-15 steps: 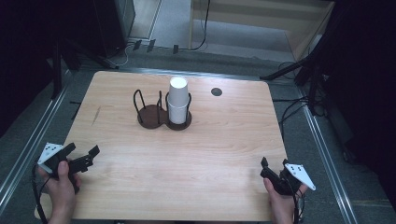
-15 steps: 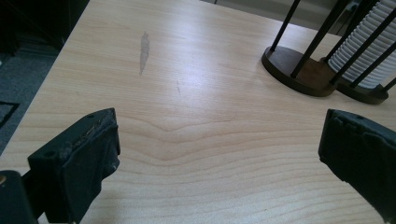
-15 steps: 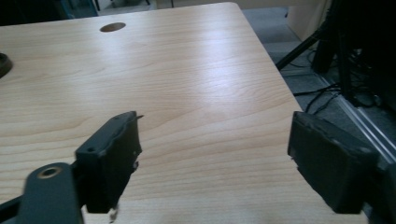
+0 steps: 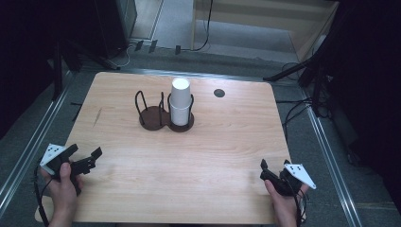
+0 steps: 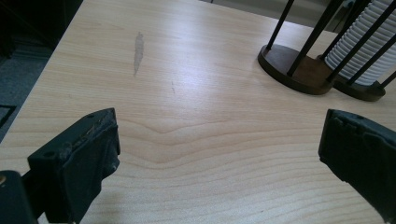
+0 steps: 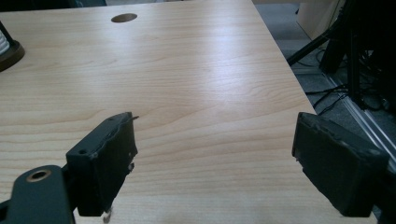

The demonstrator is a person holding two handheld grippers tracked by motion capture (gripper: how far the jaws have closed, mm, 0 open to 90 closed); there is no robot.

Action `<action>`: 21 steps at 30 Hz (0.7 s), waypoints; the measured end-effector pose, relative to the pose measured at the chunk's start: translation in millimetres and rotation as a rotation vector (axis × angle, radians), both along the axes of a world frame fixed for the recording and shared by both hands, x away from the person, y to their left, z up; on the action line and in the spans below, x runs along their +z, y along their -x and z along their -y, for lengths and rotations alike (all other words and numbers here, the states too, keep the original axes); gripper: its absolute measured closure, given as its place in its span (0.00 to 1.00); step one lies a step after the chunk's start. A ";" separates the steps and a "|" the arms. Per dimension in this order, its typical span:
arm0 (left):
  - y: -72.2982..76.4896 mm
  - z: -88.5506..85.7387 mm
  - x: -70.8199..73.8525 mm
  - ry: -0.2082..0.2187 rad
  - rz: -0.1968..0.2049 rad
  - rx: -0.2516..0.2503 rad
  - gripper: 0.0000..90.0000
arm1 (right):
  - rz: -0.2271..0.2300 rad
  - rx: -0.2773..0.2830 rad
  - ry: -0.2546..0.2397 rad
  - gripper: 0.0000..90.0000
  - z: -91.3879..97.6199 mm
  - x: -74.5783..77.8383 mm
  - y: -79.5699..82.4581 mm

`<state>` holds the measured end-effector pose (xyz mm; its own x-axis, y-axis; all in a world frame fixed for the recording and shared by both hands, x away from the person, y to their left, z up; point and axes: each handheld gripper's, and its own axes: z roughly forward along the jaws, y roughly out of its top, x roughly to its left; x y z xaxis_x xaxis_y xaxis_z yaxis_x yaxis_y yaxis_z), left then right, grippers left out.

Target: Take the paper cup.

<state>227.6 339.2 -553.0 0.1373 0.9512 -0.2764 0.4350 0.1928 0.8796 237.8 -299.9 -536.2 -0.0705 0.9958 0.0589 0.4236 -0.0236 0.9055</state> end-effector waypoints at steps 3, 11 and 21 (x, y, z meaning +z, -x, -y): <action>0.1 -0.7 0.0 0.004 -0.001 -0.006 0.00 | 0.003 0.023 0.014 0.15 -7.9 3.4 -3.4; -1.0 1.5 0.4 -0.021 -0.015 -0.014 0.00 | 0.009 0.057 0.003 0.15 -24.2 17.7 -14.5; -1.7 1.5 0.4 -0.019 -0.019 -0.024 0.00 | -0.006 0.060 0.012 0.15 -35.1 30.6 -28.5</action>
<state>229.3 337.7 -552.6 0.1551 0.9527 -0.2615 0.4560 0.1657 0.8744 266.3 -264.8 -505.6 -0.1298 0.9904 0.0475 0.4296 0.0130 0.9029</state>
